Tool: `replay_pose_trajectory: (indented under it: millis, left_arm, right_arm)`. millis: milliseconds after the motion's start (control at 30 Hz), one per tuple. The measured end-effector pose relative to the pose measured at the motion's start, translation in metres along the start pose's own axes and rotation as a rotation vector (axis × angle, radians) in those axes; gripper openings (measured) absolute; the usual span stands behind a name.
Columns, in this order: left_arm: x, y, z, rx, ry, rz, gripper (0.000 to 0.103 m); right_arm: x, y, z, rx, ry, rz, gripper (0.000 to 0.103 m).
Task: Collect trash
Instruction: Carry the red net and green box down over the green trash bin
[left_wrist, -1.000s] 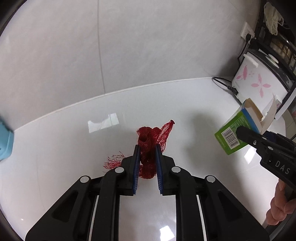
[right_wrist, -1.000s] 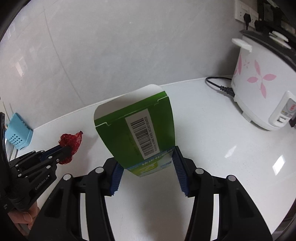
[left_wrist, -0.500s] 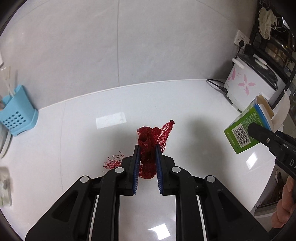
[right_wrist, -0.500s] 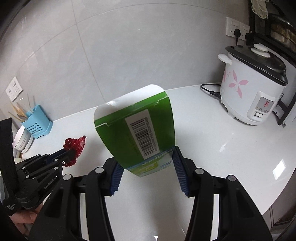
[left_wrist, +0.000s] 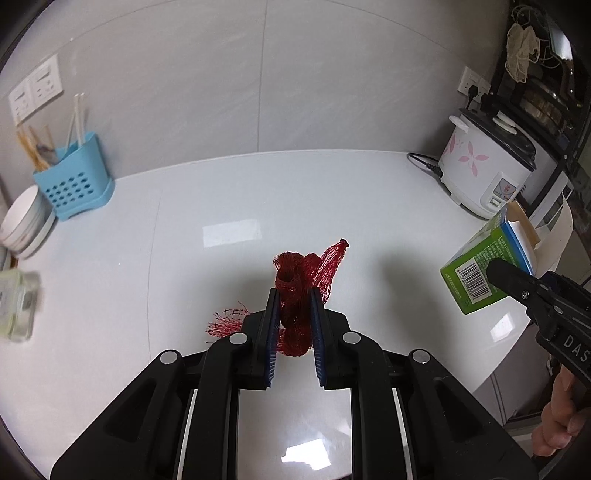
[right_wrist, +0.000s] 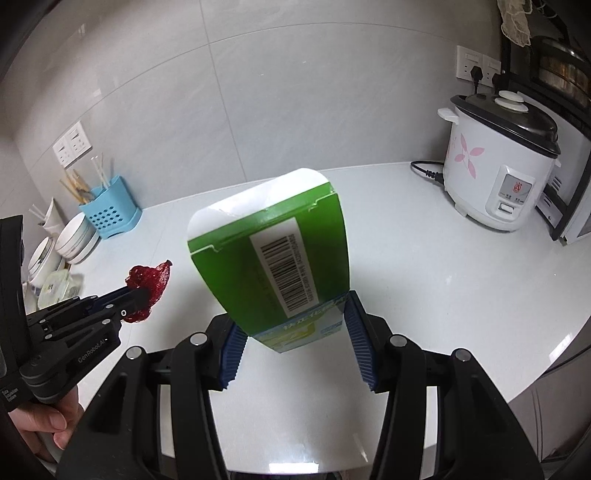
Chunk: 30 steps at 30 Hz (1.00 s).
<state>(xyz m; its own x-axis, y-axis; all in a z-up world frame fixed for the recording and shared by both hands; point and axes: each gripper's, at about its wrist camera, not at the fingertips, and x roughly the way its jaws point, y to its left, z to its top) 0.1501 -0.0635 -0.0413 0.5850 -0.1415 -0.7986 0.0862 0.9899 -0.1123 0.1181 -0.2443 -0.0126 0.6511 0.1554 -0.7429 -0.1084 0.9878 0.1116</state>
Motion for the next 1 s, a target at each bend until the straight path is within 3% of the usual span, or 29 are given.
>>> replay_pose_trajectory:
  millis: [533,1000]
  left_arm:
    - [-0.044,-0.008,-0.088,-0.093,0.011,0.019,0.015]
    - [-0.074,-0.022,-0.133,-0.066,-0.003,-0.002,0.015]
  right_arm:
    - [-0.039,-0.007,-0.069,-0.080,0.029,0.047,0.048]
    - [-0.060,-0.009,-0.118,-0.089,0.050,0.080,0.048]
